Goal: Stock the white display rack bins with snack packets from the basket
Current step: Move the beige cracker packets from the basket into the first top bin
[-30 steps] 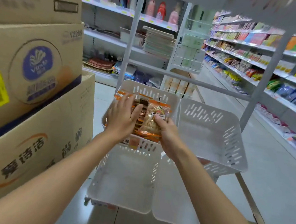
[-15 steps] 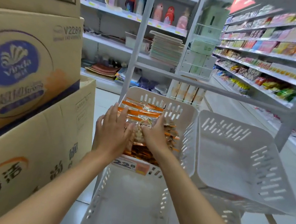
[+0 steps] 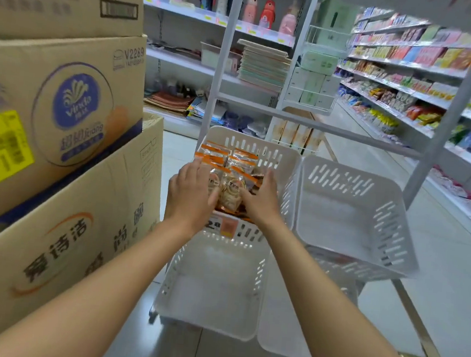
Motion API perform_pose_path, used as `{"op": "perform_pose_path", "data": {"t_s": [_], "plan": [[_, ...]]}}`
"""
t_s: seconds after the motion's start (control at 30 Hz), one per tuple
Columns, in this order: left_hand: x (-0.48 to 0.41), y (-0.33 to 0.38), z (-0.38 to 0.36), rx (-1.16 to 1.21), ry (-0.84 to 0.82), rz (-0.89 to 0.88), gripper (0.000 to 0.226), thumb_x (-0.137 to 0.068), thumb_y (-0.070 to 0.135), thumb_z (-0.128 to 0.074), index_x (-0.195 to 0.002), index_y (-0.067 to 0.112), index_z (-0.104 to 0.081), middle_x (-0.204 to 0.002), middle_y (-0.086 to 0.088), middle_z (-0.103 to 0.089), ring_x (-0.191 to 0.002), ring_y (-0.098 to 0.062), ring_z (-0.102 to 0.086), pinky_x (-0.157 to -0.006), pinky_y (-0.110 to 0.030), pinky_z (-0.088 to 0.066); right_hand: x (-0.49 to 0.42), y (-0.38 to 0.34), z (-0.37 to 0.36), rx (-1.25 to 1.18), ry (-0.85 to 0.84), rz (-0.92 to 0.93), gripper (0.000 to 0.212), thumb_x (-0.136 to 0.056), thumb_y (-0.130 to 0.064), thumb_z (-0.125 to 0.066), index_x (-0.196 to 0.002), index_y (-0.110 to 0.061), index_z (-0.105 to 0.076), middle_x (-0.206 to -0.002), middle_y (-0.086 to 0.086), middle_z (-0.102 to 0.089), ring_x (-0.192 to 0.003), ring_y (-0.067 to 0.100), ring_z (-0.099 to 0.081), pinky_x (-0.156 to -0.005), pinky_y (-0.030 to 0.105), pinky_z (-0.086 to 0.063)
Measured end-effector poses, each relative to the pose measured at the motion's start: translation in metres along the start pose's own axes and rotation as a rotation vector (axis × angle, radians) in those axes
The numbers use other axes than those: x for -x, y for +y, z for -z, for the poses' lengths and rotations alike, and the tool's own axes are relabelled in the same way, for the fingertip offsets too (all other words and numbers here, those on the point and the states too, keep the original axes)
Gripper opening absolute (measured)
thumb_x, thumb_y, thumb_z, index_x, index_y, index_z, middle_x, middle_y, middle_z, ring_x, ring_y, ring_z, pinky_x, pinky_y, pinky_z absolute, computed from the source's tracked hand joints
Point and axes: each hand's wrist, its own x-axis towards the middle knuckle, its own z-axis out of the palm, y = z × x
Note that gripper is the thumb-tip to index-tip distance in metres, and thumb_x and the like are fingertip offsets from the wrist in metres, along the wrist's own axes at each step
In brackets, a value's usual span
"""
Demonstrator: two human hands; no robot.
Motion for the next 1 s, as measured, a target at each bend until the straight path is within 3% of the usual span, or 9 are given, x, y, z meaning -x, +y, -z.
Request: {"op": "perform_pose_path", "data": {"t_s": [0.1, 0.2, 0.43, 0.53, 0.63, 0.7, 0.83, 0.93, 1.0], "plan": [[0.048, 0.013, 0.009, 0.077, -0.13, 0.001, 0.039, -0.099, 0.031, -0.053, -0.135, 0.016, -0.05, -0.138, -0.005, -0.054, -0.127, -0.026, -0.046, -0.103, -0.042, -0.036, 0.057, 0.001, 0.017, 0.048, 0.057, 0.083, 0.061, -0.087, -0.013, -0.06, -0.145, -0.018, -0.041, -0.14, 0.009, -0.049, -0.128, 0.025, -0.048, -0.107, 0.045, -0.044], [0.115, 0.019, 0.01, 0.163, -0.351, 0.009, 0.036, -0.099, 0.033, -0.055, -0.131, 0.017, -0.056, -0.134, -0.005, -0.058, -0.122, -0.027, -0.052, -0.101, -0.042, -0.042, 0.127, 0.021, 0.021, 0.153, -0.066, 0.06, 0.05, -0.088, -0.009, -0.06, -0.138, -0.01, -0.051, -0.13, 0.011, -0.058, -0.111, 0.023, -0.058, -0.098, 0.039, -0.048], [0.274, -0.009, 0.008, 0.218, -0.63, 0.091, 0.033, -0.096, 0.032, -0.061, -0.124, 0.015, -0.062, -0.126, -0.005, -0.063, -0.117, -0.026, -0.058, -0.097, -0.038, -0.046, 0.296, 0.108, -0.003, 0.297, -0.529, 0.011, 0.043, -0.088, -0.009, -0.066, -0.129, -0.006, -0.059, -0.124, 0.009, -0.061, -0.107, 0.019, -0.058, -0.087, 0.02, -0.039], [0.318, -0.035, 0.014, 0.251, -0.646, 0.157, 0.035, -0.097, 0.031, -0.061, -0.127, 0.012, -0.06, -0.132, -0.008, -0.061, -0.121, -0.027, -0.056, -0.097, -0.035, -0.044, 0.356, 0.13, -0.02, 0.261, -0.72, -0.007, 0.023, -0.09, -0.022, -0.068, -0.11, -0.011, -0.068, -0.106, 0.007, -0.067, -0.091, 0.016, -0.059, -0.082, 0.028, -0.044], [0.339, -0.041, 0.023, 0.306, -0.687, 0.234, 0.038, -0.099, 0.03, -0.058, -0.131, 0.01, -0.057, -0.134, -0.009, -0.059, -0.121, -0.024, -0.055, -0.096, -0.032, -0.044, 0.402, 0.129, -0.038, 0.314, -0.97, -0.031, 0.044, -0.089, -0.033, -0.071, -0.127, -0.014, -0.059, -0.117, 0.005, -0.063, -0.102, 0.019, -0.059, -0.086, 0.029, -0.046], [0.347, -0.037, 0.027, 0.373, -0.697, 0.279, 0.036, -0.099, 0.028, -0.058, -0.131, 0.01, -0.057, -0.132, -0.008, -0.059, -0.115, -0.02, -0.055, -0.091, -0.028, -0.042, 0.419, 0.136, -0.047, 0.488, -1.086, 0.051, 0.053, -0.088, -0.022, -0.07, -0.138, -0.016, -0.05, -0.122, 0.008, -0.061, -0.102, 0.024, -0.057, -0.085, 0.035, -0.048], [0.357, -0.034, 0.037, 0.493, -0.707, 0.33, 0.055, -0.087, 0.04, -0.071, -0.134, 0.016, -0.053, -0.131, 0.0, -0.057, -0.112, -0.014, -0.055, -0.091, -0.026, -0.044, 0.403, 0.137, -0.039, 0.354, -0.823, -0.008, 0.035, -0.089, -0.011, -0.06, -0.123, -0.015, -0.063, -0.114, 0.007, -0.067, -0.091, 0.019, -0.06, -0.081, 0.032, -0.051], [0.363, -0.023, 0.042, 0.598, -0.882, 0.317, 0.097, -0.072, 0.048, -0.083, -0.151, 0.028, -0.029, -0.142, 0.01, -0.038, -0.126, -0.011, -0.045, -0.096, -0.024, -0.04, 0.375, 0.116, -0.026, -0.052, -0.473, -0.184, 0.02, -0.086, -0.01, -0.067, -0.105, -0.017, -0.068, -0.087, 0.004, -0.072, -0.079, 0.024, -0.07, -0.079, 0.04, -0.06], [0.364, -0.016, 0.044, 0.602, -0.883, 0.26, 0.109, -0.074, 0.033, -0.086, -0.154, 0.034, -0.014, -0.147, 0.011, -0.029, -0.132, -0.014, -0.042, -0.095, -0.022, -0.041, 0.363, 0.101, -0.023, -0.35, -0.418, -0.359, 0.022, -0.088, -0.003, -0.067, -0.108, -0.011, -0.065, -0.087, 0.007, -0.071, -0.078, 0.025, -0.072, -0.077, 0.039, -0.061]]}}
